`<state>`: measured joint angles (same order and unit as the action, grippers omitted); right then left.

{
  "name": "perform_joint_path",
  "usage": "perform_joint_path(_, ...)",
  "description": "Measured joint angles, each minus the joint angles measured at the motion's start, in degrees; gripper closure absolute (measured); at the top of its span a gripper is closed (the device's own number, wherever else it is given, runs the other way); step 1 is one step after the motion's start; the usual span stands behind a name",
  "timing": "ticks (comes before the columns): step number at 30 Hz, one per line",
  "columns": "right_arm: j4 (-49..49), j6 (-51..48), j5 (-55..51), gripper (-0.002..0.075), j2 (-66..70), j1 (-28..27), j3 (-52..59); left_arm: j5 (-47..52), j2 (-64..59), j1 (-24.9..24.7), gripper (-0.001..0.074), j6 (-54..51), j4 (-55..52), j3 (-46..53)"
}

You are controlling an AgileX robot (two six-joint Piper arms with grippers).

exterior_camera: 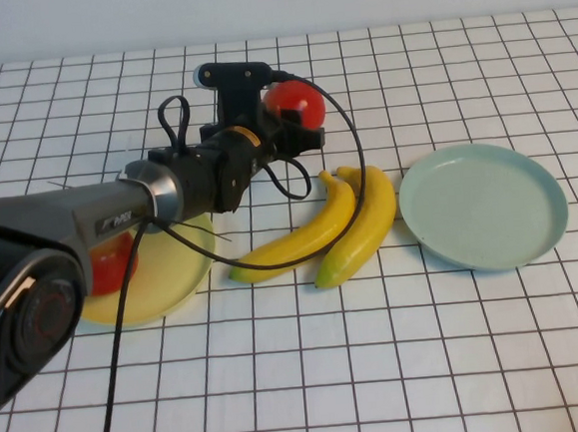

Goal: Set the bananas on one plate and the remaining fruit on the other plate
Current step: Put one type of fruit in the left plate

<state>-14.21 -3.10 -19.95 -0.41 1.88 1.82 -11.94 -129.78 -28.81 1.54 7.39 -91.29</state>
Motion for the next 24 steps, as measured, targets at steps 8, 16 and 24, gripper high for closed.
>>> perform_joint_path(8, 0.0, 0.0, 0.0, 0.0515, 0.0, 0.0, 0.0, 0.27, 0.36, 0.0, 0.0455, 0.0, -0.19, 0.0)
perform_joint_path(16, 0.0, 0.0, 0.0, 0.0515, 0.0, 0.0, 0.0, 4.9, 4.97, 0.0, 0.0318, -1.07, -0.62, 0.0)
perform_joint_path(24, -0.09, 0.0, 0.0, 0.0515, 0.0, 0.0, 0.0, 4.63, 6.92, 0.0, 0.0068, -6.19, -1.5, 0.0)
